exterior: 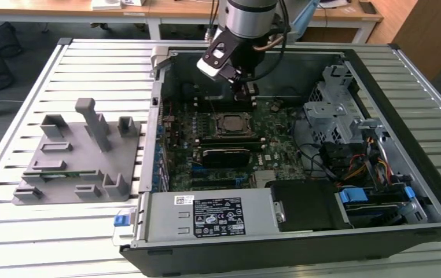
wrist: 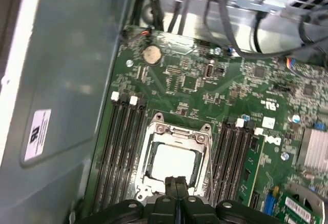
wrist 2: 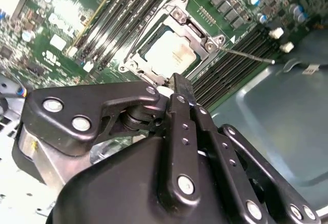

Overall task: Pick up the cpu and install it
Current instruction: 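Install the first cpu locking lever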

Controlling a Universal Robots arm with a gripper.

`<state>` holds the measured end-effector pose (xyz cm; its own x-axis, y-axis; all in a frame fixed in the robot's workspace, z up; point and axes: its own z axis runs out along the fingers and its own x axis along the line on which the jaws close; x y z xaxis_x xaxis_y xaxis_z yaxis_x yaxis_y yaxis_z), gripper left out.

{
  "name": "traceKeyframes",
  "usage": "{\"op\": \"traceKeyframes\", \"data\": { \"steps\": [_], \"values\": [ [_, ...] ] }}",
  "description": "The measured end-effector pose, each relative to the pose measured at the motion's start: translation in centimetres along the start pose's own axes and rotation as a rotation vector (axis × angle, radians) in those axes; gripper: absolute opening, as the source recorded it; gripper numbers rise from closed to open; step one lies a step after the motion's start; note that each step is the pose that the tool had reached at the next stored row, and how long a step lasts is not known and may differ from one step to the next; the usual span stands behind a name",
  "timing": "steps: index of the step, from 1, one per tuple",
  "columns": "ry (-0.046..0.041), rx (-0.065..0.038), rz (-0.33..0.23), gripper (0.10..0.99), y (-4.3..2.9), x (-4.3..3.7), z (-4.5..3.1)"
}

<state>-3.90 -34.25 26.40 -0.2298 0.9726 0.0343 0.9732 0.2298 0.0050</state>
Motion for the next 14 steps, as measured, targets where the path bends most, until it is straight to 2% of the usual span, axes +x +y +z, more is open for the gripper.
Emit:
{"op": "traceKeyframes", "data": {
  "steps": [14],
  "values": [
    [0.0013, 0.009, -0.254, 0.106, 0.00, 0.00, 0.03]
  ]
}}
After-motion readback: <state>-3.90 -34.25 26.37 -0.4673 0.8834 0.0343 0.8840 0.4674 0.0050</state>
